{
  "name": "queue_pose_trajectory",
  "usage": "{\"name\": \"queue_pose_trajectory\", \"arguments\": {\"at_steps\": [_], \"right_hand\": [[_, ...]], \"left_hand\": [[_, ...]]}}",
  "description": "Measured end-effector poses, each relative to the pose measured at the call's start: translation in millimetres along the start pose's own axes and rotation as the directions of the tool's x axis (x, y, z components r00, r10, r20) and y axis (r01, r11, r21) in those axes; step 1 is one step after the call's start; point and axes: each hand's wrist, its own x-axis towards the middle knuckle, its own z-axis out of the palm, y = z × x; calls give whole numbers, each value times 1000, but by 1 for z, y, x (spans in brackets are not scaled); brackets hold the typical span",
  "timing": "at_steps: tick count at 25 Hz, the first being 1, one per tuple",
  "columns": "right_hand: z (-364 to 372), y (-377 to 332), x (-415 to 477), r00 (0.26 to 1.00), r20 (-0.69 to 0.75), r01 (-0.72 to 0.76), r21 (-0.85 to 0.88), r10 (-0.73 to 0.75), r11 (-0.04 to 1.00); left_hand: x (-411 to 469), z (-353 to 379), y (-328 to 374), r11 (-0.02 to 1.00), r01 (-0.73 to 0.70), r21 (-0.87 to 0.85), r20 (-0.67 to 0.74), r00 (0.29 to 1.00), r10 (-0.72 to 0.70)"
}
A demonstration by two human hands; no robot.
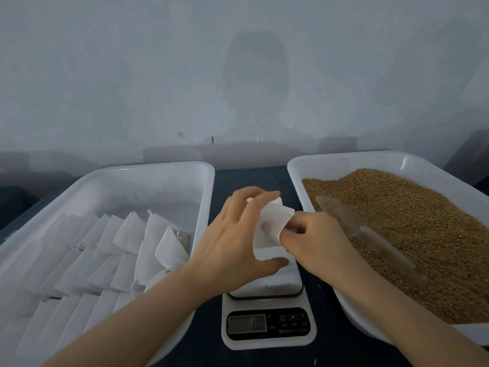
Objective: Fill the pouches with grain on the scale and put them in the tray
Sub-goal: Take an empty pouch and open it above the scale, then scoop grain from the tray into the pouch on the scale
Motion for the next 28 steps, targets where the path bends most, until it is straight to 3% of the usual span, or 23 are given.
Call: {"name": "queue_pose_trajectory", "arguments": {"at_steps": [3,8,14,17,19,21,23,25,28], "right_hand": [[2,1,-2,999,46,22,-50,-20,999],[4,1,-3,996,65,62,-92,-56,994],[-7,-2,-3,991,-82,97,-65,-102,993],[-32,5,9,983,-158,63,-210,-97,976],[-63,24,26,987,-157,-100,-433,34,896],[-91,47,42,951,-142,-298,-668,276,682],[-97,68,47,869,-109,-364,-801,482,475],[-90,83,47,828,-51,-359,-813,559,458],[-81,88,46,848,-33,-356,-775,529,522]], "left_hand": [[1,3,1,992,-49,119,44,998,44],[2,6,-6,988,157,-13,75,985,-155],[6,8,-14,926,335,-171,218,930,-296],[6,6,-16,883,406,-234,298,895,-333],[7,4,-17,862,430,-267,351,877,-329],[7,4,-19,852,436,-290,408,862,-302],[6,6,-20,854,440,-279,473,836,-276],[6,7,-20,859,441,-259,506,820,-268],[6,6,-20,850,441,-287,470,839,-276]]}}
